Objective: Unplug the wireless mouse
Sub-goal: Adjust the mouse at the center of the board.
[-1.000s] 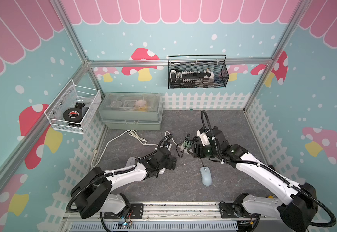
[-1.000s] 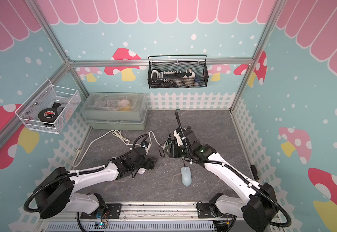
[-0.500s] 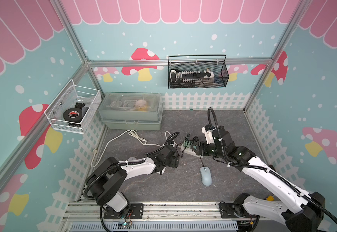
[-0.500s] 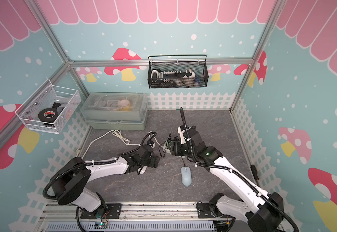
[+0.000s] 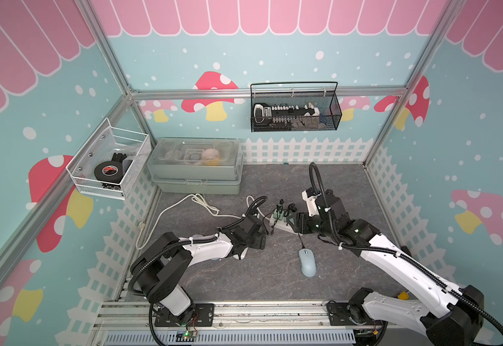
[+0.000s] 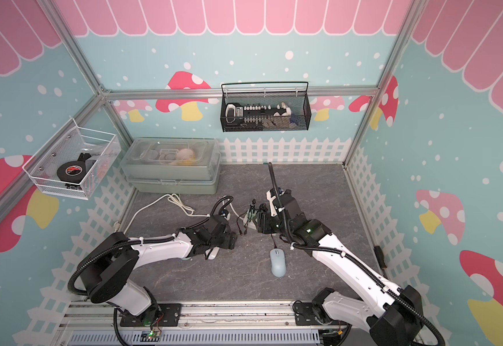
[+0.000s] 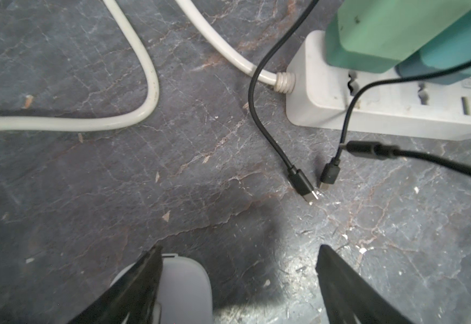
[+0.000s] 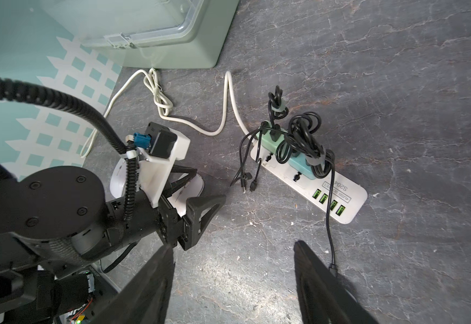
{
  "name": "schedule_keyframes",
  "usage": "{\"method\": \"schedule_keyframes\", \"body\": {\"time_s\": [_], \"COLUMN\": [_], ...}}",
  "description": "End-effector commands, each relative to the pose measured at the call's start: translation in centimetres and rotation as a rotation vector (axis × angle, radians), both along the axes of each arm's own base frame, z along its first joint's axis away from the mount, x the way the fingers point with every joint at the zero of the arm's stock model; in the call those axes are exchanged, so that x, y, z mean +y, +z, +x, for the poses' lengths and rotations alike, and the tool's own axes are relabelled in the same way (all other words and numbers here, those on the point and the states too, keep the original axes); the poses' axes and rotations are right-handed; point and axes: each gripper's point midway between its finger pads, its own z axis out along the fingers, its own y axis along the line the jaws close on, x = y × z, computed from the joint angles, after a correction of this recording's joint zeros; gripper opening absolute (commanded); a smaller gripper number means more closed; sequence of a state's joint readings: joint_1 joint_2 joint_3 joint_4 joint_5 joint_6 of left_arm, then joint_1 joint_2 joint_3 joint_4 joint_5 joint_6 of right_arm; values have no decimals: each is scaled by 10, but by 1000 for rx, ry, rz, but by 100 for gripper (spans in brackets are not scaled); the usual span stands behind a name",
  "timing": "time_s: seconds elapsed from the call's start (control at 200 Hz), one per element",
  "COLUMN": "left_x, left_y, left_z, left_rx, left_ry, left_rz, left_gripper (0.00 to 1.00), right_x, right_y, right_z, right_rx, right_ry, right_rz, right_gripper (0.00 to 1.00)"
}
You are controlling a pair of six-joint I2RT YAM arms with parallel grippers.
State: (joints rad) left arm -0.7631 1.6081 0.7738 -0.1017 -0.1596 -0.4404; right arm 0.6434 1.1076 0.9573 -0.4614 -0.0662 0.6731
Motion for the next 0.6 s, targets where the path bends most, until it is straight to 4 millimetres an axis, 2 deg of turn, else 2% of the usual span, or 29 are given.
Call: {"method": "schedule_keyframes", "body": {"time_s": [0.0, 0.175, 0.27, 0.46, 0.595], "left_x": [10, 28, 31, 15, -8], "left_y": [-5, -1, 8, 46, 67], "left_z": [-9, -16, -14, 2, 3], "left_rx": [36, 13, -20, -123, -141], "left_ry": [27, 64, 63, -5, -89], "left_rz": [4, 33, 30, 3, -72], "left_gripper": [84, 85, 85, 86, 86], "right_x": [-1, 1, 4, 5, -7], "right_y": [-3, -10, -13, -18, -23], "right_z": [3, 5, 6, 7, 5], "right_rx": [-25, -17, -10, -2, -2], "right_ry": [2, 9, 18, 18, -17], "right_rz": [-30, -41, -35, -43, -83], "right_gripper": [67, 67, 67, 67, 67]}}
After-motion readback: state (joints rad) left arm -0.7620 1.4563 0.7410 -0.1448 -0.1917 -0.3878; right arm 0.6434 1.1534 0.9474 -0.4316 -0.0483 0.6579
